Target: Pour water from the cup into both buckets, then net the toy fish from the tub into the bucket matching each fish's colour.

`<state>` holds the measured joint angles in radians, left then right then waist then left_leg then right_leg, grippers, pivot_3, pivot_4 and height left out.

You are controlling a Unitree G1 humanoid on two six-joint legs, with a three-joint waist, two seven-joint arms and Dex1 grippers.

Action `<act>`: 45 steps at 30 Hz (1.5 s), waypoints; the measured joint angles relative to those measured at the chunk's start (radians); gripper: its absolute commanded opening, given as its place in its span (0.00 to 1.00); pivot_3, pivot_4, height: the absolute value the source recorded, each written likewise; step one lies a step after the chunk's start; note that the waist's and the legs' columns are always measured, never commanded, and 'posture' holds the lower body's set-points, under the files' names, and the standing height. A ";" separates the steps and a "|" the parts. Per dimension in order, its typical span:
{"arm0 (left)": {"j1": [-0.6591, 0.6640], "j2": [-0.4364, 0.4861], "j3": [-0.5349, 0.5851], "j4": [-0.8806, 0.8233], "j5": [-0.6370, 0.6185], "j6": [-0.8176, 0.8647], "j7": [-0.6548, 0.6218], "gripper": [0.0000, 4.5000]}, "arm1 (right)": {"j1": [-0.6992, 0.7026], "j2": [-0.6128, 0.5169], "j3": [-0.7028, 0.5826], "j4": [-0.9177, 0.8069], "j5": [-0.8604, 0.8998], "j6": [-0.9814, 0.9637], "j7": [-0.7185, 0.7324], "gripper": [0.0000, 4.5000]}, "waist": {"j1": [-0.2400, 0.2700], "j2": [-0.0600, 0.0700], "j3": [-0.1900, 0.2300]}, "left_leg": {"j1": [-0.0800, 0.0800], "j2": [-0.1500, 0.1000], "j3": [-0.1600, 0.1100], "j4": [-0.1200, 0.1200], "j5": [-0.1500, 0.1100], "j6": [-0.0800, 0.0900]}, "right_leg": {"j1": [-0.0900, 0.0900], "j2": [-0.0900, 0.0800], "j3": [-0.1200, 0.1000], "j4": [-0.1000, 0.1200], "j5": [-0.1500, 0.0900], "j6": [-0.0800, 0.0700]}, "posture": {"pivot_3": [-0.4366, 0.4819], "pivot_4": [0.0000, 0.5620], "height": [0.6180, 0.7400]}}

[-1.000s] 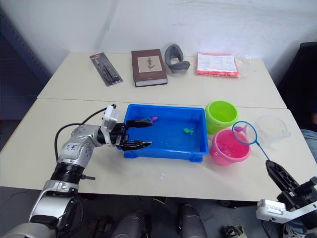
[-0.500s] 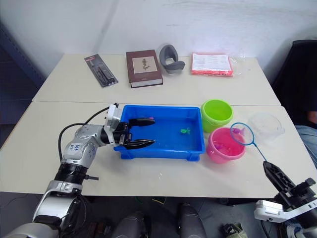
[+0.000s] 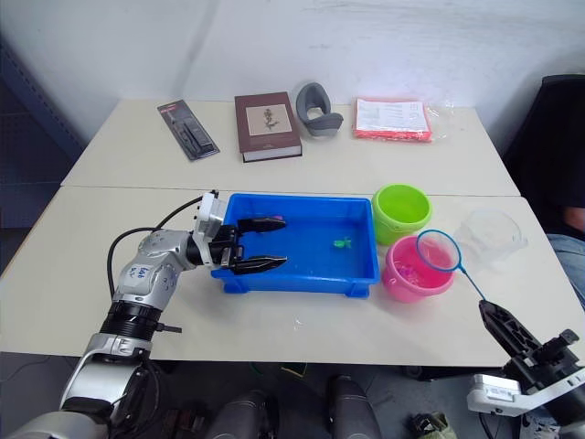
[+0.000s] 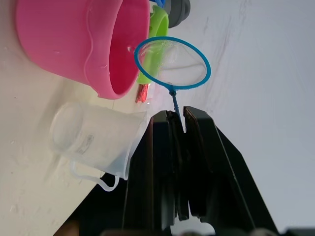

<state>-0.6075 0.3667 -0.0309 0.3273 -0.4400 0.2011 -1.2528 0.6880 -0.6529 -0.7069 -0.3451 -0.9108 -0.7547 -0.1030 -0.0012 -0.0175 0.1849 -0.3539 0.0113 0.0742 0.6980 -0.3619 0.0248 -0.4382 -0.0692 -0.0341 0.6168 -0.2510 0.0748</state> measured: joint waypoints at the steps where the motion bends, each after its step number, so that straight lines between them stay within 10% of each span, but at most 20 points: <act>1: 0.000 0.000 0.000 0.000 0.000 0.000 0.000 0.99 | 0.000 0.001 0.000 0.000 0.006 0.006 0.000 0.00 | 0.000 0.000 0.000 | 0.000 0.000 0.000 0.000 0.000 0.000 | 0.000 0.000 0.000 0.000 0.000 0.000 | 0.48 0.27 1.00; 12: 0.045 0.078 0.035 -0.008 -0.001 -0.002 0.011 0.99 | -0.168 -0.087 0.442 -0.229 1.062 0.402 0.444 0.00 | -0.022 -0.001 0.000 | 0.007 0.004 -0.004 0.000 -0.003 0.004 | 0.008 -0.007 -0.006 0.001 -0.001 -0.002 | 0.48 0.27 1.00; 17: 0.151 0.170 0.133 -0.087 -0.025 0.026 0.062 0.99 | -0.498 -0.118 0.667 -0.298 1.418 0.852 0.555 0.00 | -0.028 -0.001 0.001 | 0.007 0.004 -0.009 0.000 -0.003 0.001 | 0.009 -0.011 -0.011 0.001 -0.003 -0.005 | 0.48 0.27 1.00; 30: 0.269 0.268 0.267 -0.124 -0.034 0.028 0.119 0.99 | -1.100 -0.056 0.897 -0.063 1.457 1.527 0.546 0.00 | -0.002 -0.001 0.001 | -0.004 0.004 -0.013 0.000 -0.001 -0.005 | -0.003 -0.013 -0.017 0.004 -0.005 -0.009 | 0.48 0.27 1.00; 45: 0.256 0.281 0.252 -0.174 -0.035 0.091 0.159 0.99 | -1.374 0.136 1.094 0.240 1.209 1.573 0.624 0.00 | -0.006 -0.001 0.001 | -0.013 0.004 -0.013 0.000 0.001 -0.008 | -0.010 -0.011 -0.018 0.007 -0.004 -0.007 | 0.48 0.27 1.00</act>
<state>-0.3514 0.6480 0.2215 0.1529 -0.4746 0.2917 -1.0937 -0.6857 -0.5170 0.3867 -0.1049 0.2978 0.8185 0.5209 -0.0073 -0.0186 0.1857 -0.3666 0.0151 0.0617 0.6981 -0.3610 0.0172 -0.4477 -0.0800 -0.0523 0.6235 -0.2550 0.0675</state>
